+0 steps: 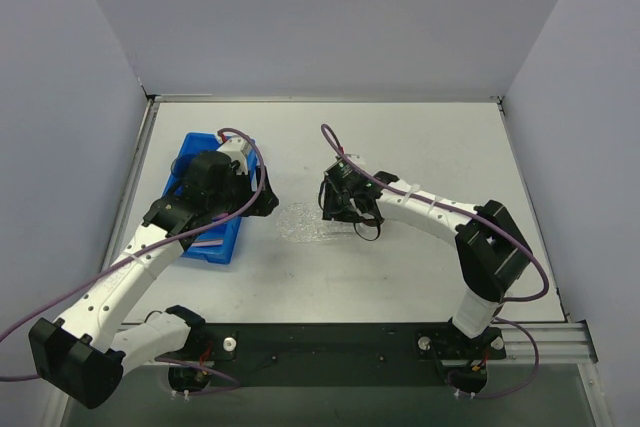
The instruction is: Prepare toiletry sets of a toothbrush and toothpaste on the tray
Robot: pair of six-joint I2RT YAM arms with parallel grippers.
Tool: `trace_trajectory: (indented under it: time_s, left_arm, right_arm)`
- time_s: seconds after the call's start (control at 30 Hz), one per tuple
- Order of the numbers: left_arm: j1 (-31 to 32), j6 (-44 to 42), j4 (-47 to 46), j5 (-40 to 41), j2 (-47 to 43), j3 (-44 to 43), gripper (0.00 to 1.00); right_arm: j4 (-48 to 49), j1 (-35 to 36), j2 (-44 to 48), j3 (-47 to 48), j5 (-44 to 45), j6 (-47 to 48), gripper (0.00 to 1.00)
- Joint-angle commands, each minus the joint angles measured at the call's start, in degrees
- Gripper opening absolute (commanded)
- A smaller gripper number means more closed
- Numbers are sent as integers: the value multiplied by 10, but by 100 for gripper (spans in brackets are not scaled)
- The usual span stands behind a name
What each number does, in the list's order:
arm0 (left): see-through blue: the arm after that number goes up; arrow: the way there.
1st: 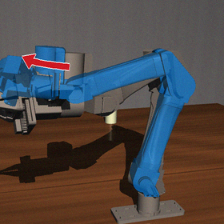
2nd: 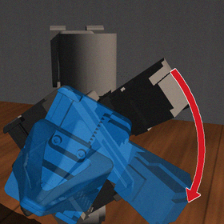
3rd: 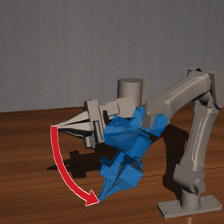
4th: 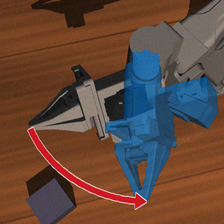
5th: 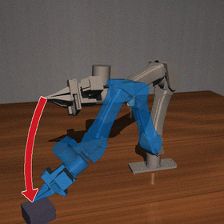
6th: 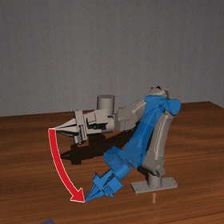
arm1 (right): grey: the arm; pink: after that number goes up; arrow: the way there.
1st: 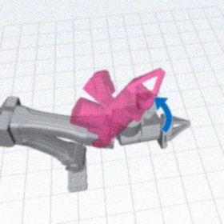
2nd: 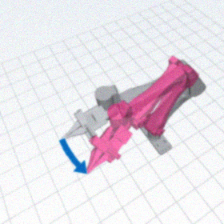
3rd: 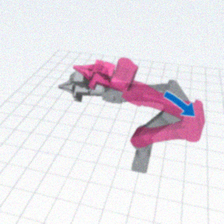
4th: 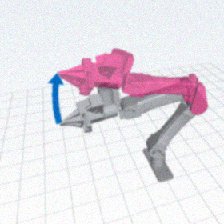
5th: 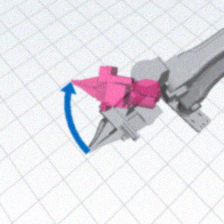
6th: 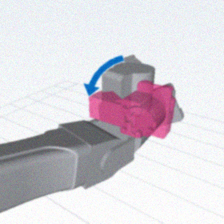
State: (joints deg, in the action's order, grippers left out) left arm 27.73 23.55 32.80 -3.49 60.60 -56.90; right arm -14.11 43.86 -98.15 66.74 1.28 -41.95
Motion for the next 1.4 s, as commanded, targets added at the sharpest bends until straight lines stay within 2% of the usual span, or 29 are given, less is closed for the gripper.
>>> trace_trajectory:
  time_s: [0.0,0.1,0.27,0.77,1.37]
  left_arm:
    - [2,0,-21,-7,-2,-1,80]
    - [2,-2,-21,-6,-5,-2,80]
    - [2,-1,-20,-6,-6,-2,80]
    - [3,0,-19,-5,-6,-1,80]
    - [3,0,-18,2,-6,-2,80]
  right_arm:
    - [-19,-1,-2,12,21,4,45]
    - [-19,0,1,14,22,5,50]
    - [-13,3,8,15,21,10,54]
    - [-15,9,4,22,30,24,47]
    - [-43,24,35,36,52,35,52]
